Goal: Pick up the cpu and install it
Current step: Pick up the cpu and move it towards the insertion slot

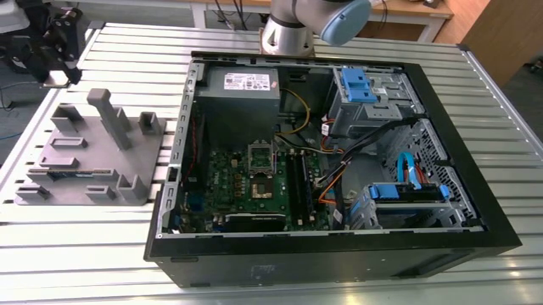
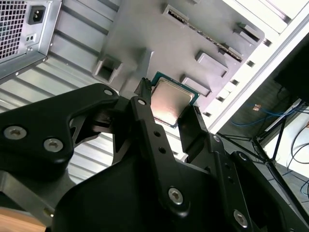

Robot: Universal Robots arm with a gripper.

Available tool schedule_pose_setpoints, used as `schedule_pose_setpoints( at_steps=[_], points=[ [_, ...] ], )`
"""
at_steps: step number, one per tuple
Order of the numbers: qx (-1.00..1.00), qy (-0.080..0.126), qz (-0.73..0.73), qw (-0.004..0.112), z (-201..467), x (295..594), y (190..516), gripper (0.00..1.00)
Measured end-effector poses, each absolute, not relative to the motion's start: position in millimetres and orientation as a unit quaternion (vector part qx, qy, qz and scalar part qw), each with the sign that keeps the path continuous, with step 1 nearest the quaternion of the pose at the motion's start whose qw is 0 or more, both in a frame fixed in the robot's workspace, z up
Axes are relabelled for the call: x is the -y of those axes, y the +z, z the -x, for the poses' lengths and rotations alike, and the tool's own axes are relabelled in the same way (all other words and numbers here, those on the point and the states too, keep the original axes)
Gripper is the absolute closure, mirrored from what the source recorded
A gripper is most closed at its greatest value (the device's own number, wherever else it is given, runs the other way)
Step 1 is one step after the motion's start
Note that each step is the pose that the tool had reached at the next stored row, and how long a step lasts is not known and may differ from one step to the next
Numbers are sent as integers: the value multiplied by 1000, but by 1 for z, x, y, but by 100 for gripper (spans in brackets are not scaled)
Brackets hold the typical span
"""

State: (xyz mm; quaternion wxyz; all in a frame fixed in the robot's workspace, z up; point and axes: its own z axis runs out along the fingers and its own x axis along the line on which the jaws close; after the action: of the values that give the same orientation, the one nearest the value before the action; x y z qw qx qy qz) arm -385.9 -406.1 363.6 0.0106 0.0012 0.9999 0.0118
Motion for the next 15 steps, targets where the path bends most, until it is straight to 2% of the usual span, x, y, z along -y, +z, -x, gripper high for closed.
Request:
schedule_pose_setpoints(
  at_steps=[15],
  points=[
    [-1000, 12, -1, 11, 358, 406, 364, 53]
  ],
)
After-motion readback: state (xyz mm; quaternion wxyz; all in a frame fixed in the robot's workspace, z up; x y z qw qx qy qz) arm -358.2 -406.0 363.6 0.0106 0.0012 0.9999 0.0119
